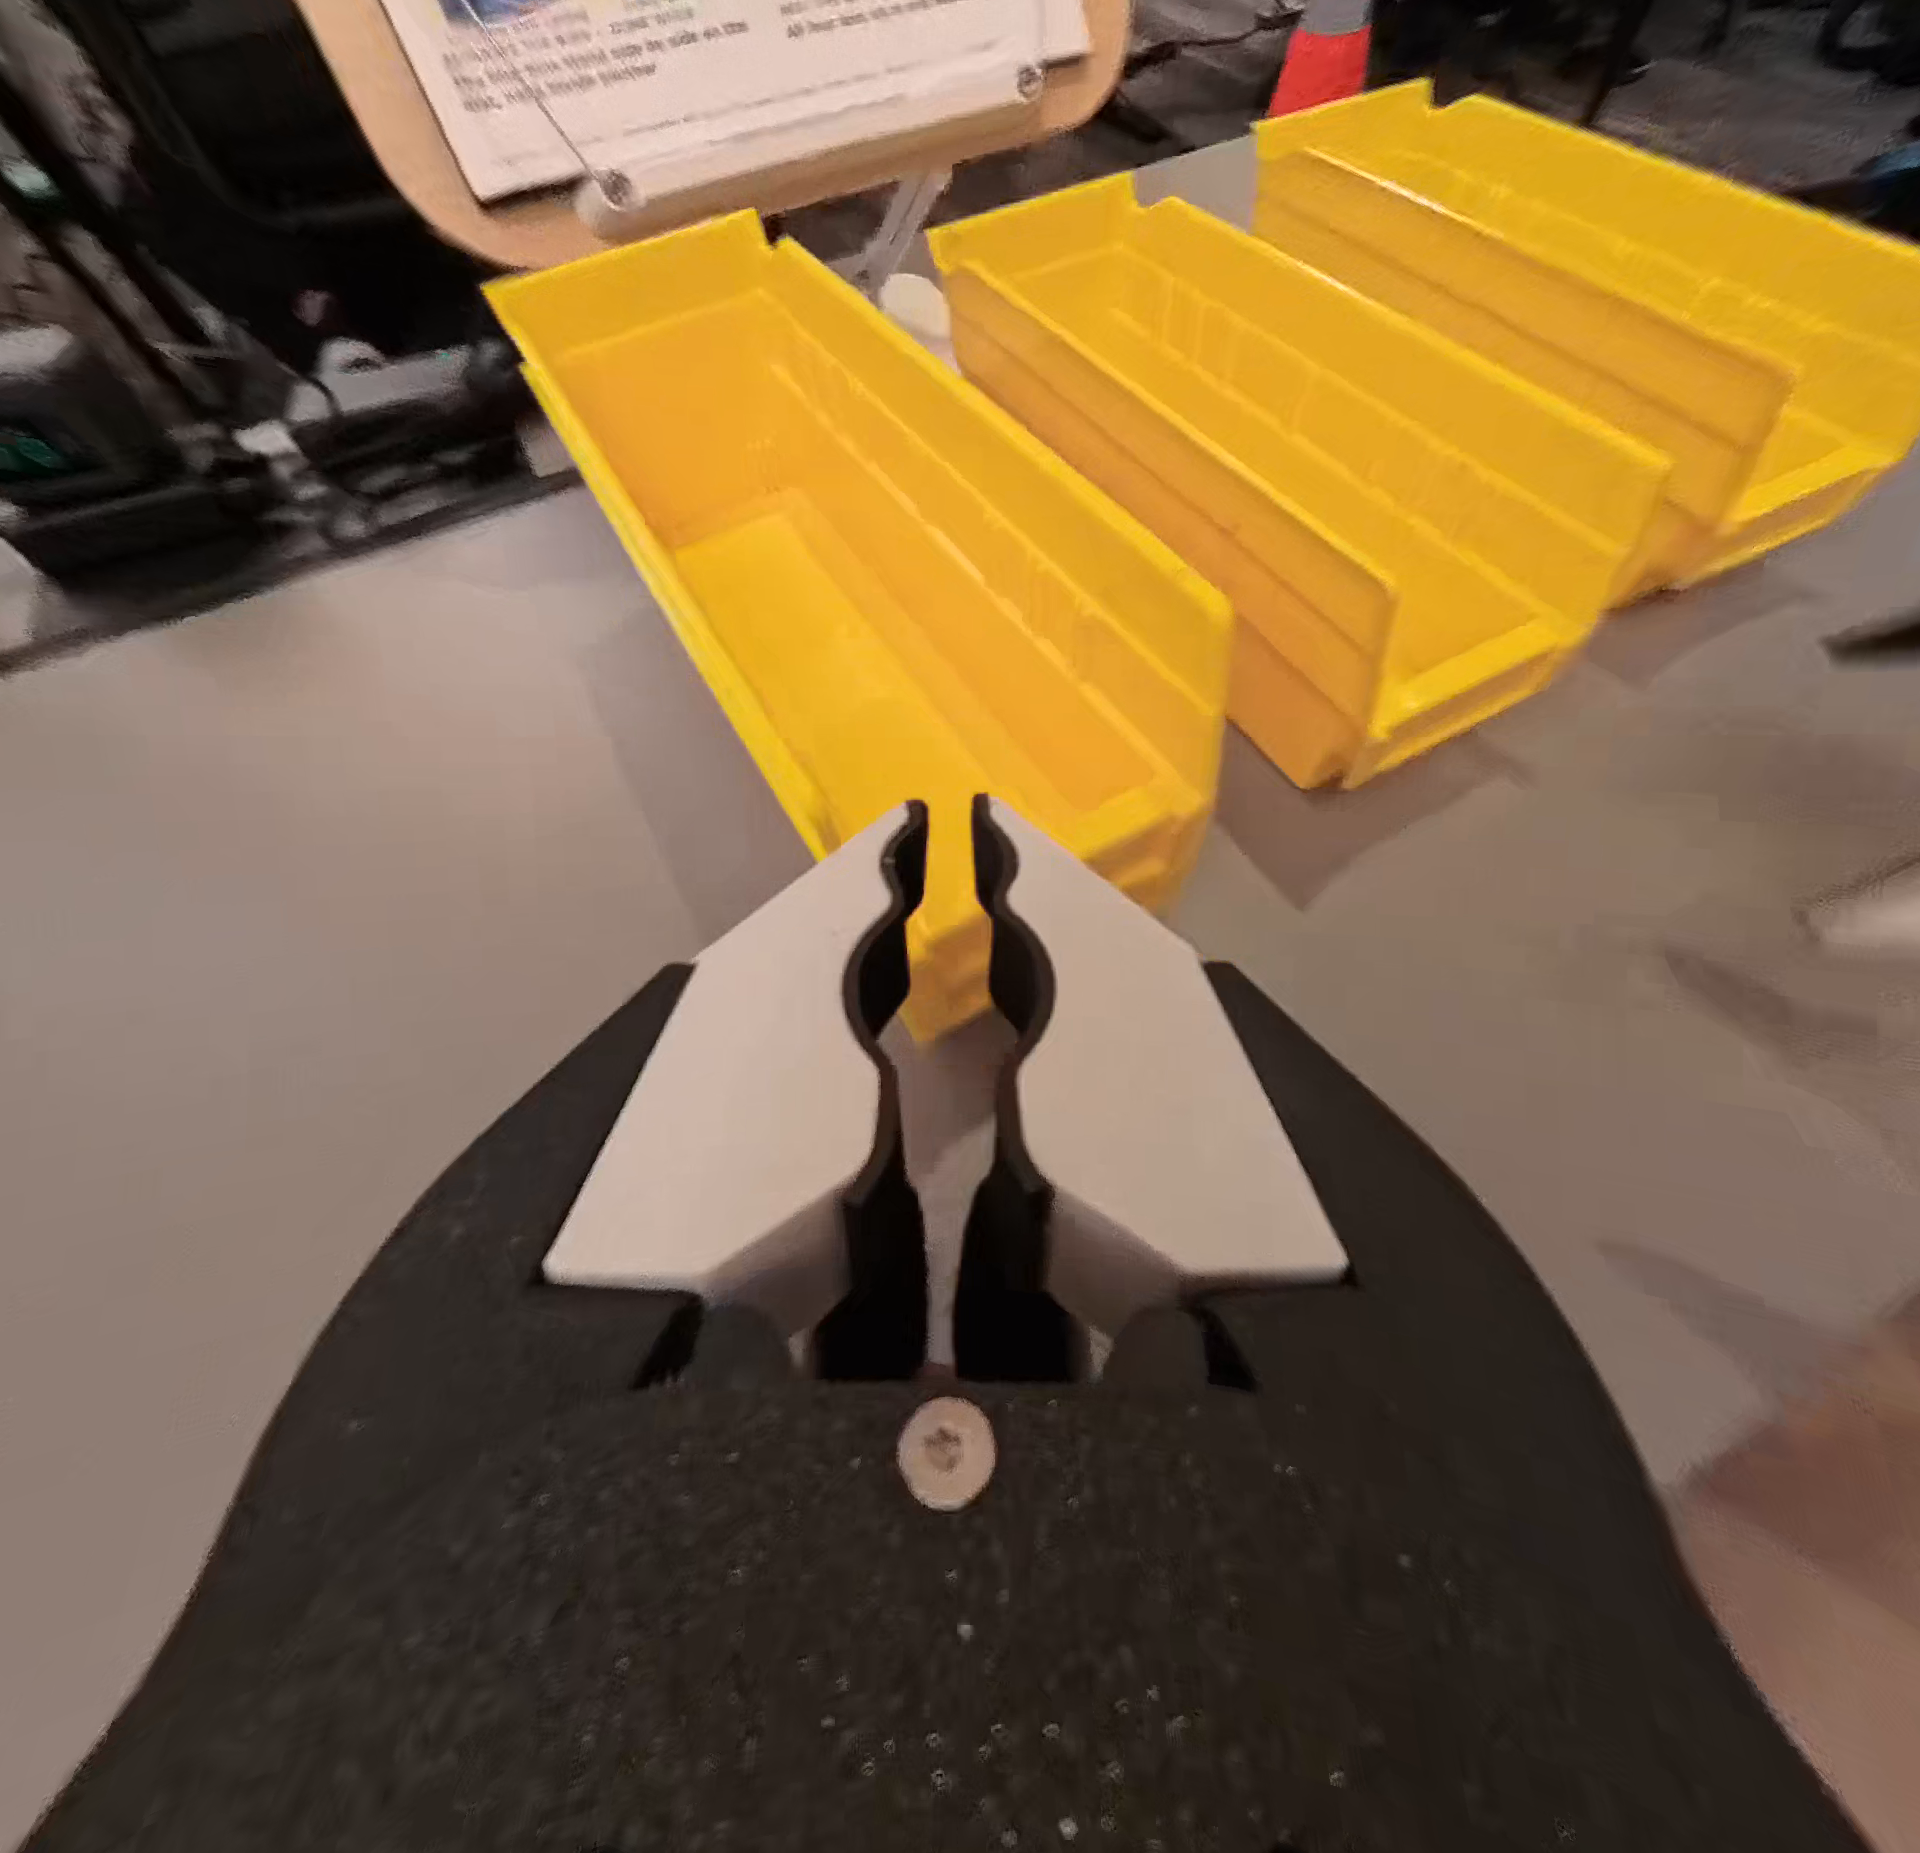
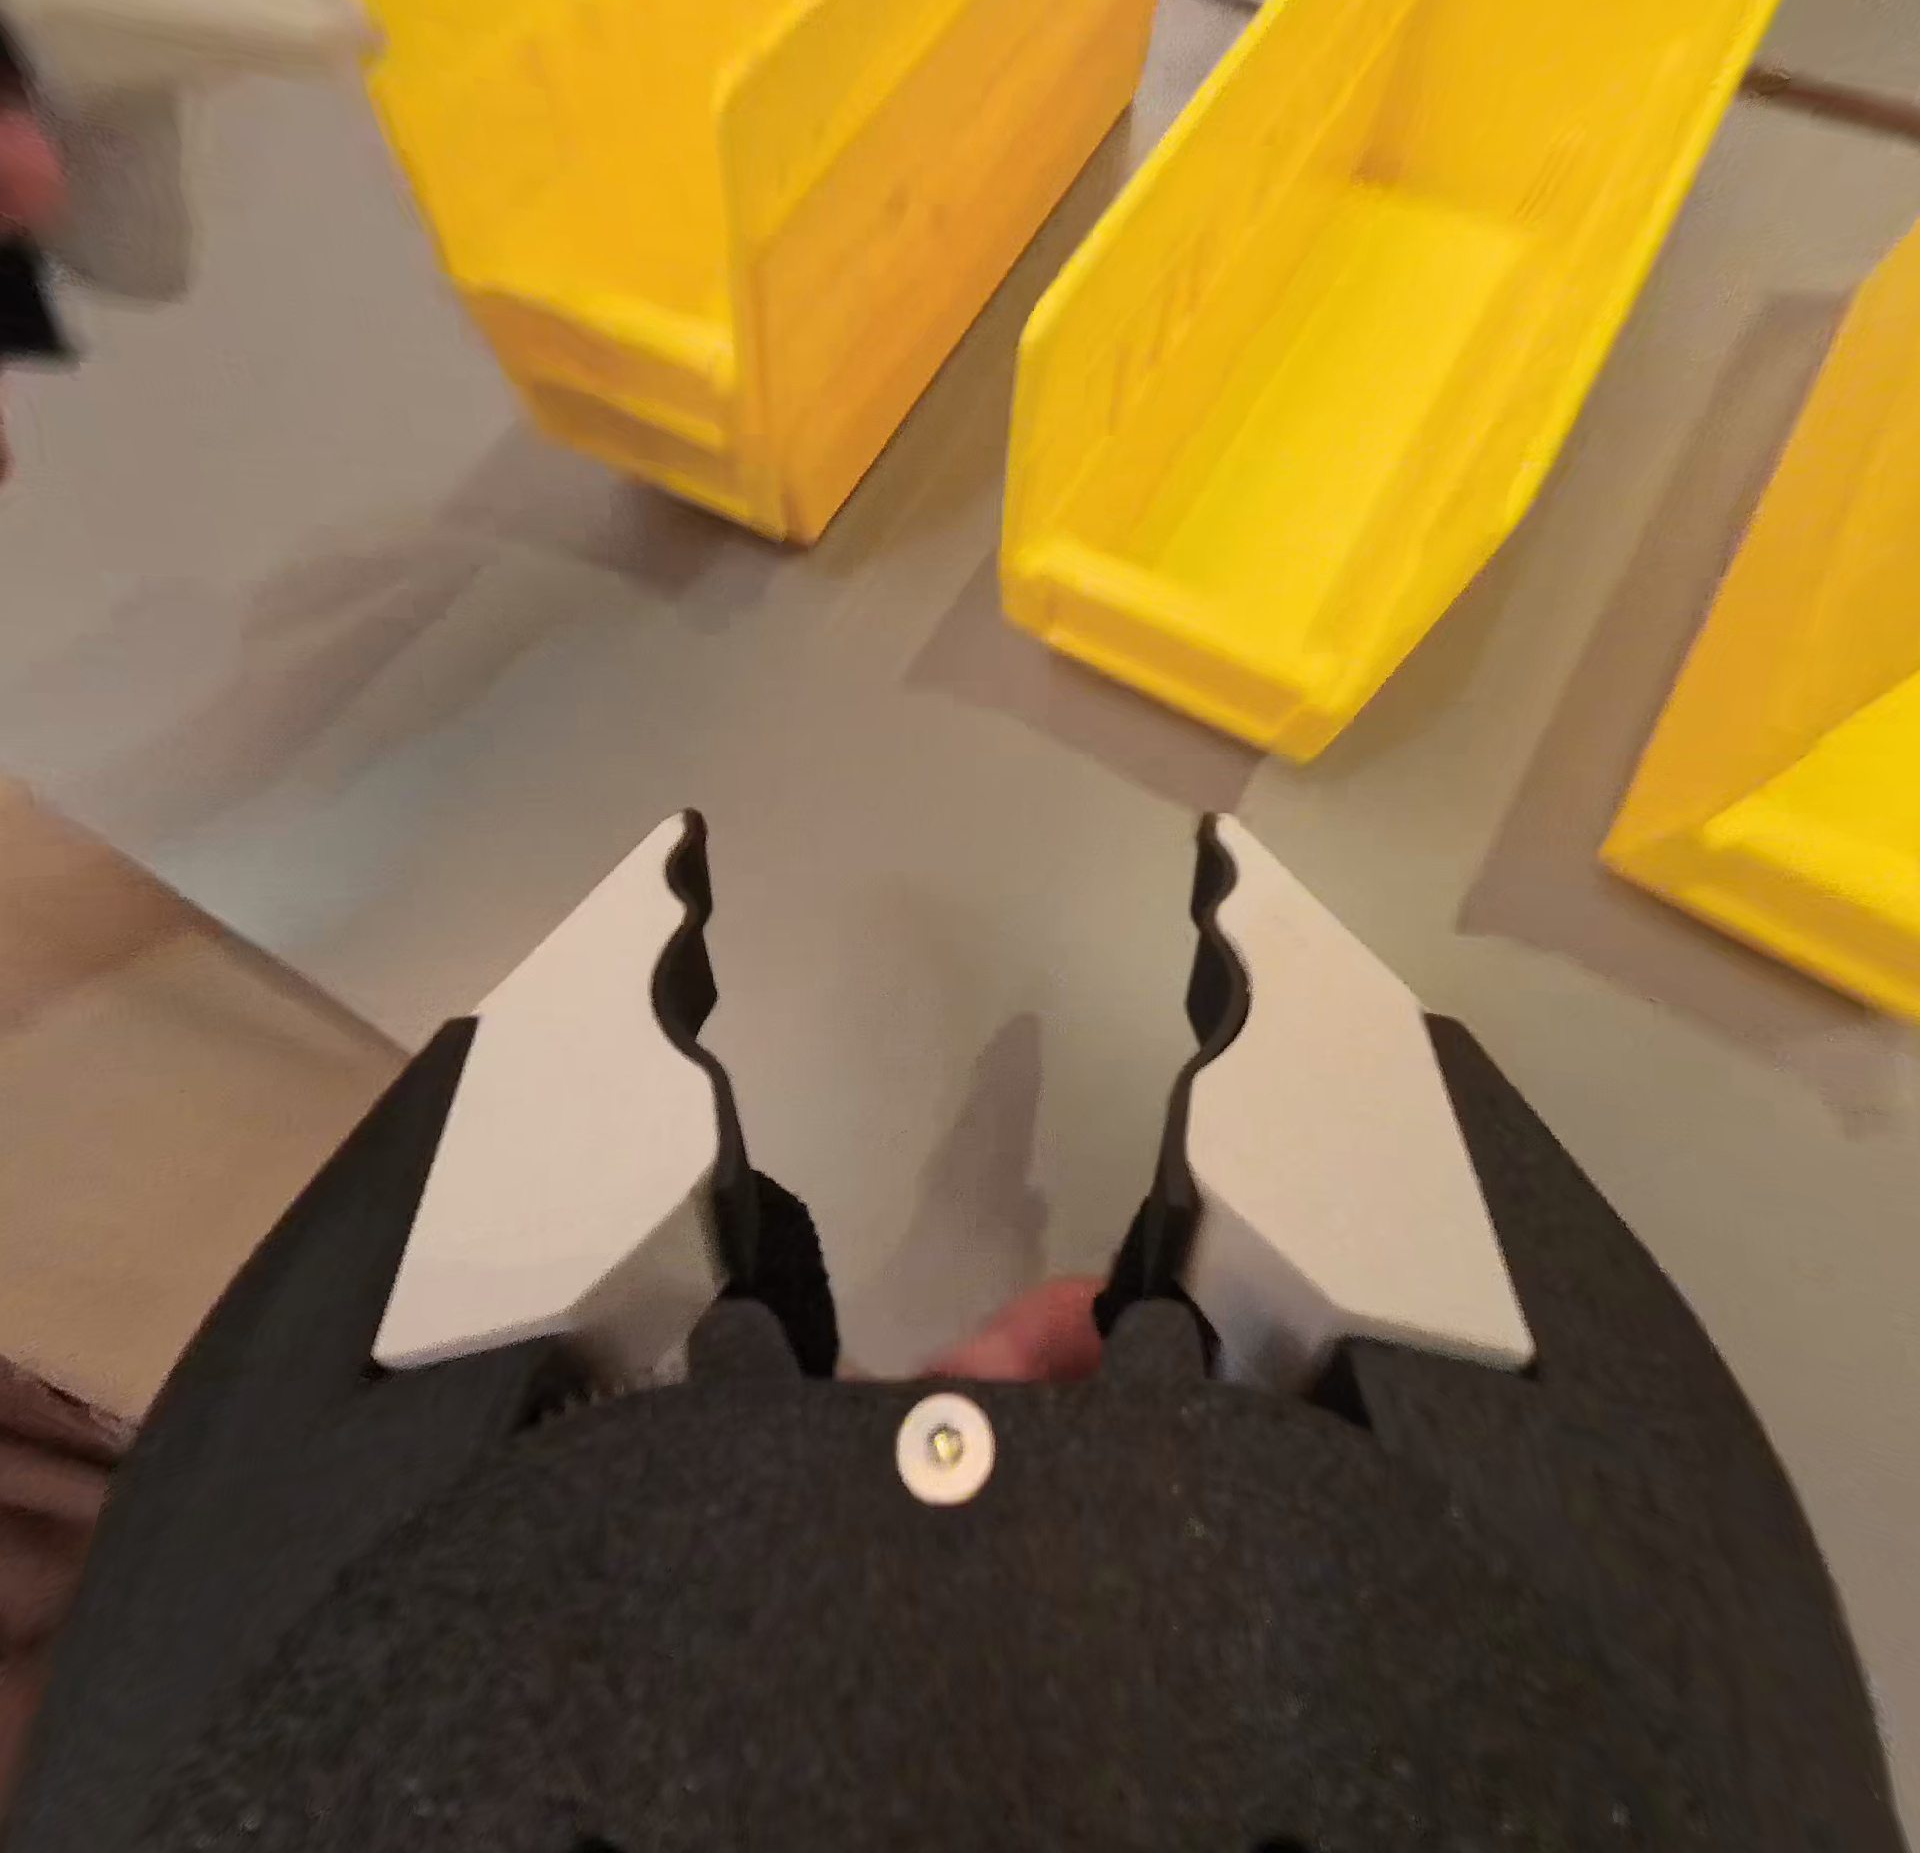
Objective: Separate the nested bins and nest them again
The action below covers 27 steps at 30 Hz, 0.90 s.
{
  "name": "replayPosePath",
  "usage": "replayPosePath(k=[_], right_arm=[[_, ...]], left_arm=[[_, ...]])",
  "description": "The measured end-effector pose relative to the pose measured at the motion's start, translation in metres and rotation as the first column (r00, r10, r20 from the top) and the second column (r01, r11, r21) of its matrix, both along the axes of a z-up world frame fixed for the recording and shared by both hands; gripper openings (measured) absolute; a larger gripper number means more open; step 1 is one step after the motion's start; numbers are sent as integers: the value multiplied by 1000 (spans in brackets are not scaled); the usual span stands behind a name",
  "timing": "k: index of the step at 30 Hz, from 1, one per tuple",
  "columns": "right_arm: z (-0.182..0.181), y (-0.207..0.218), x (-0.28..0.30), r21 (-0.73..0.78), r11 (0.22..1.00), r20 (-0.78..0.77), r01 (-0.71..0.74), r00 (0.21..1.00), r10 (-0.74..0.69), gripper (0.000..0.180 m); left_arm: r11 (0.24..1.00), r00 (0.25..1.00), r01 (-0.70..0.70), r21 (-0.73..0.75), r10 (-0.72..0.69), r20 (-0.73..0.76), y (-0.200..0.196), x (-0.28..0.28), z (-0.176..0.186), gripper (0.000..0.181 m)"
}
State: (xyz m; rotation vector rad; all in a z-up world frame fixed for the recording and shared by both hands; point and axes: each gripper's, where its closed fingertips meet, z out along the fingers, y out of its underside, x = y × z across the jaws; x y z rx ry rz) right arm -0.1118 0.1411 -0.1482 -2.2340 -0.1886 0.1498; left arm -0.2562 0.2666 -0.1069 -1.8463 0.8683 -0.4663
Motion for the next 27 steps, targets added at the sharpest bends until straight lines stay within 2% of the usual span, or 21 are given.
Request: replayPosePath(k=[2, 3, 5, 8, 11, 14, 16, 19, 21, 22, 24, 27], right_arm=[[25, 20, 13, -11, 1000, 9, -7, 1000, 7, 100], [36, 34, 24, -20, 1000, 30, 9, 1000, -8, 109], [49, 64, 50, -82, 995, 52, 58, 997, -54, 123], [56, 116, 78, -215, 969, -19, 122, 991, -130, 139], [54, 162, 86, -356, 924, -95, 138, 979, -183, 139], [36, 191, 88, -508, 846, -52, 161, 975, -217, 136], [22, 203, 86, -597, 781, -48, 186, 963, -266, 139], [2, 217, 92, -652, 709, 47, 268, 948, -315, 139], [-16, 215, 94, -698, 649, 101, 303, 939, -329, 128], [-22, 214, 90, -725, 623, 84, 294, 936, -343, 128], [-20, 218, 90, -716, 625, 69, 312, 922, -382, 111], [-16, 209, 93, -733, 590, 100, 337, 912, -397, 98]], left_arm=[[994, 999, 36, -105, -34, 23, -27, -13, -4, 14], [988, 998, 48, -149, -40, 53, -42, -21, -6, 15], [982, 992, 48, -180, -26, 121, -64, -39, -11, 11], [982, 992, 13, -186, 11, 127, -71, -58, -25, 8], [988, 998, 10, -156, -1, 58, -58, -64, -36, 8], [993, 999, -10, -119, 6, -37, -44, -74, -45, 8], [993, 999, -10, -117, 5, -43, -39, -75, -47, 8], [992, 998, 18, -127, -24, -50, -39, -68, -50, 8], [995, 996, 26, -97, -34, -77, -37, -67, -51, 8], [996, 995, 29, -84, -36, -92, -36, -67, -51, 8], [997, 994, 34, -73, -42, -106, -35, -68, -52, 8], [996, 996, 41, -77, -47, -76, -34, -66, -49, 7]])
